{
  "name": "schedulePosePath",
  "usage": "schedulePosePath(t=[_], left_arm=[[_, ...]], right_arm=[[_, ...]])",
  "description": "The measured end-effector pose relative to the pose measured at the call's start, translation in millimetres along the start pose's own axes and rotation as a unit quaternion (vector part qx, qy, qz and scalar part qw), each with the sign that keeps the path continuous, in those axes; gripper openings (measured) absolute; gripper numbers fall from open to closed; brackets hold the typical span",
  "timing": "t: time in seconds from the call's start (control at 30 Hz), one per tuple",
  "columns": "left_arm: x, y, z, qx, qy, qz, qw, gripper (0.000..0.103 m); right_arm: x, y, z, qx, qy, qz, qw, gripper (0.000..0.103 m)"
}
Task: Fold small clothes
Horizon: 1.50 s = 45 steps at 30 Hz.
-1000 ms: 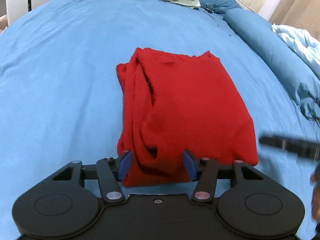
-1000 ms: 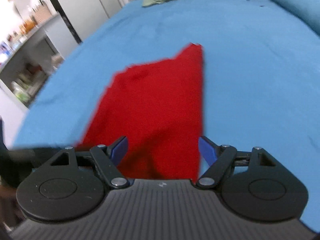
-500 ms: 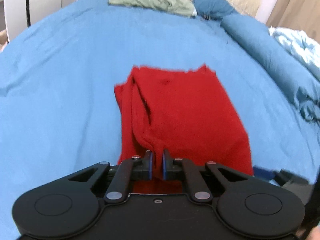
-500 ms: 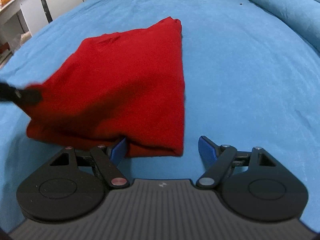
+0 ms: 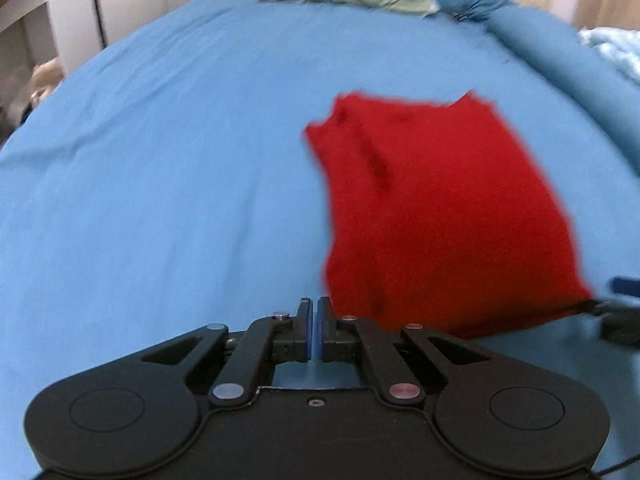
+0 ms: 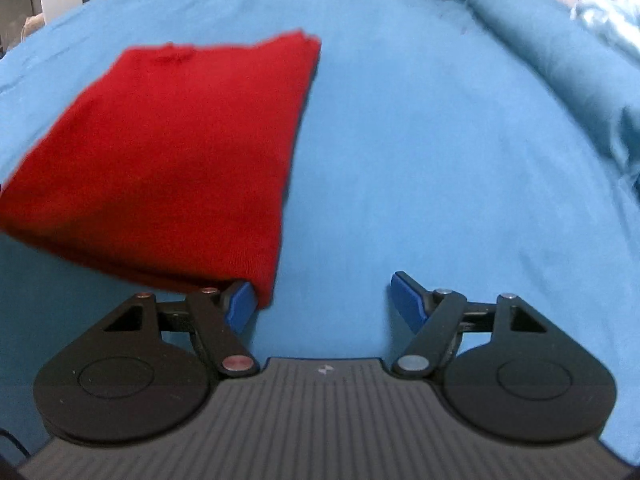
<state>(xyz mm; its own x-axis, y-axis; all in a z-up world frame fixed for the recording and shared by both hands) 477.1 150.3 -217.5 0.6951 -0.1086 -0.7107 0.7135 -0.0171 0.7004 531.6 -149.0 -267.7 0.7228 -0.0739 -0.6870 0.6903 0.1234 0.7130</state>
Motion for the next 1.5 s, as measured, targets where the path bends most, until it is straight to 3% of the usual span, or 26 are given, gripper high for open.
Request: schedulePosePath(t=[0.1, 0.23, 0.27, 0.33, 0.4, 0.43, 0.57, 0.7, 0.93, 1.03, 1.07, 1.13, 1.17, 1.23, 1.3, 1.5], left_arm=[[2.5, -1.8, -7.3, -0.041, -0.008, 0.005, 0.9991, 0.003], [-14.4, 8.7, -1.3, -0.011, -0.002, 0.015, 0.9998, 0.005], [-19.1, 12.6, 2.3, -0.002, -0.006, 0.019, 0.9998, 0.01], [-29.3, 24.0, 6.3, 0.018, -0.017, 0.029, 0.9993, 0.033], [-37.1, 40.1, 11.1, 0.033, -0.027, 0.042, 0.9982, 0.07], [-40.5, 50.0, 13.9, 0.036, -0.033, 0.052, 0.9974, 0.074], [-30.4, 79.0, 22.7, 0.032, -0.072, 0.05, 0.9957, 0.095], [11.0, 91.4, 32.4, 0.009, -0.113, 0.004, 0.9936, 0.095], [68.5, 87.6, 30.8, -0.034, -0.119, -0.036, 0.9917, 0.089], [79.2, 82.9, 30.0, -0.044, -0.122, -0.045, 0.9905, 0.077], [82.7, 81.0, 30.7, -0.05, -0.128, -0.051, 0.9892, 0.072], [86.6, 78.1, 30.7, -0.064, -0.13, -0.052, 0.9881, 0.07], [86.7, 77.7, 31.1, -0.068, -0.13, -0.052, 0.9877, 0.063], [84.7, 79.6, 33.4, -0.073, -0.127, -0.052, 0.9878, 0.047], [80.0, 83.5, 37.1, -0.074, -0.119, -0.051, 0.9888, 0.034], [58.8, 99.8, 55.6, -0.056, -0.109, -0.026, 0.9921, 0.026]], right_arm=[[-0.5, 3.4, 4.6, 0.003, 0.021, -0.001, 1.0, 0.087], [-22.4, 5.5, 5.0, 0.0, 0.059, 0.004, 0.998, 0.088], [-28.8, 6.8, 7.4, 0.005, 0.069, 0.002, 0.998, 0.088], [-39.7, 15.6, 14.8, 0.024, 0.089, 0.002, 0.996, 0.091], [-51.0, 33.5, 20.3, 0.05, 0.115, 0.005, 0.992, 0.099], [-59.4, 45.4, 24.8, 0.065, 0.13, 0.007, 0.989, 0.103], [-69.4, 90.3, 37.8, 0.101, 0.172, 0.007, 0.98, 0.103], [-41.7, 118.4, 38.9, 0.108, 0.204, -0.035, 0.972, 0.103], [39.6, 114.1, 20.3, 0.161, 0.232, -0.095, 0.955, 0.103], [60.8, 109.1, 11.1, 0.165, 0.237, -0.101, 0.952, 0.103], [67.0, 106.6, 8.4, 0.168, 0.239, -0.105, 0.951, 0.1], [79.5, 101.2, 2.8, 0.17, 0.241, -0.119, 0.948, 0.082], [83.8, 100.2, 0.4, 0.166, 0.241, -0.12, 0.949, 0.076], [85.0, 102.5, -5.4, 0.154, 0.251, -0.114, 0.949, 0.054], [80.3, 107.3, -9.3, 0.136, 0.255, -0.104, 0.952, 0.045], [51.5, 124.8, -4.3, 0.116, 0.266, -0.064, 0.955, 0.042]])
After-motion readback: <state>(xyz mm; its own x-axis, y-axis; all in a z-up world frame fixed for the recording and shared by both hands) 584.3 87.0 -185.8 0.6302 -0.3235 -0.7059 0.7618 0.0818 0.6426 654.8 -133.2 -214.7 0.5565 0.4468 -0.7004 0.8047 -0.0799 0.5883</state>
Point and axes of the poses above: each gripper's, at about its wrist camera, not at the fingertips, and x roughly the way its jaws point, z to its right, y to its top, the point moved 7 cm from there along x, roughly the way its jaws point, and after that the axes turned 9 degrees about z, right-handed, at the moved point
